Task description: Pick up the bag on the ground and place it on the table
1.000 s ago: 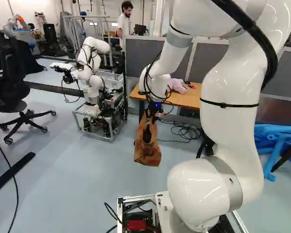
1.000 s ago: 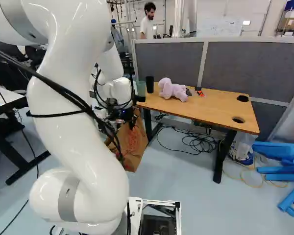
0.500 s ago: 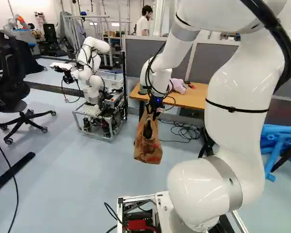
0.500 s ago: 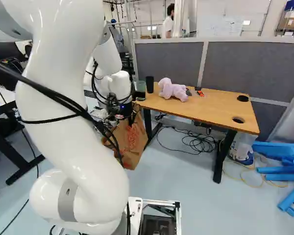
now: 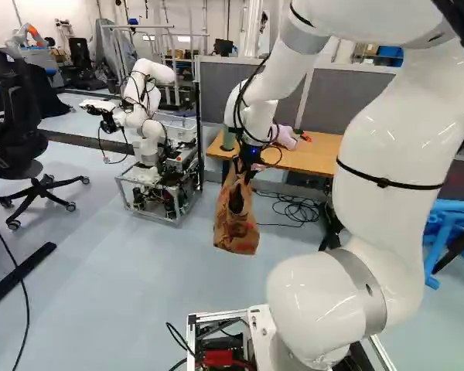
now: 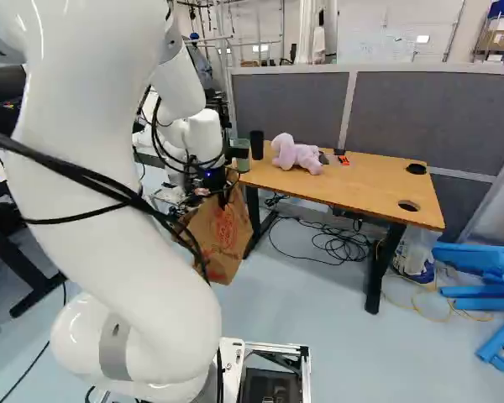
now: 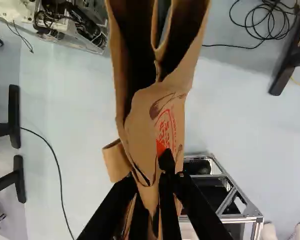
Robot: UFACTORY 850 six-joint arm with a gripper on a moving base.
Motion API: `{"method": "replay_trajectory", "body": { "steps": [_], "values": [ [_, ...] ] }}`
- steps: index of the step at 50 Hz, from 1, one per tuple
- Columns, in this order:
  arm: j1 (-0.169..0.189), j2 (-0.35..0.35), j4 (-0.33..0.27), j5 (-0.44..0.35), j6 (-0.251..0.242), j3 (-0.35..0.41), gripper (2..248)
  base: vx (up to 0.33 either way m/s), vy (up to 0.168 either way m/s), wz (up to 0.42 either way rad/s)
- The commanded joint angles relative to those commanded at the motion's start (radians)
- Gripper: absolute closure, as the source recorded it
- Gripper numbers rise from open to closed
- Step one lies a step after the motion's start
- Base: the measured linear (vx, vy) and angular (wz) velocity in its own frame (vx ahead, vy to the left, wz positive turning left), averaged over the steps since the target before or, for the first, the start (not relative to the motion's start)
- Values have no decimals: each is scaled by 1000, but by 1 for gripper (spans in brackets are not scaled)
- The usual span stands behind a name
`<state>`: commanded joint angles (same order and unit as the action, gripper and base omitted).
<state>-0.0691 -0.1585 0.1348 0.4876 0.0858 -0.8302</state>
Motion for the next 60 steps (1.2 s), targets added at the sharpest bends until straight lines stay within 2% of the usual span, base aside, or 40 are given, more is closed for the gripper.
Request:
{"method": "replay_trajectory", "body": {
  "steps": [60],
  "values": [
    [7,128,0,189,0,-66,229,0,0,0]
  ]
}}
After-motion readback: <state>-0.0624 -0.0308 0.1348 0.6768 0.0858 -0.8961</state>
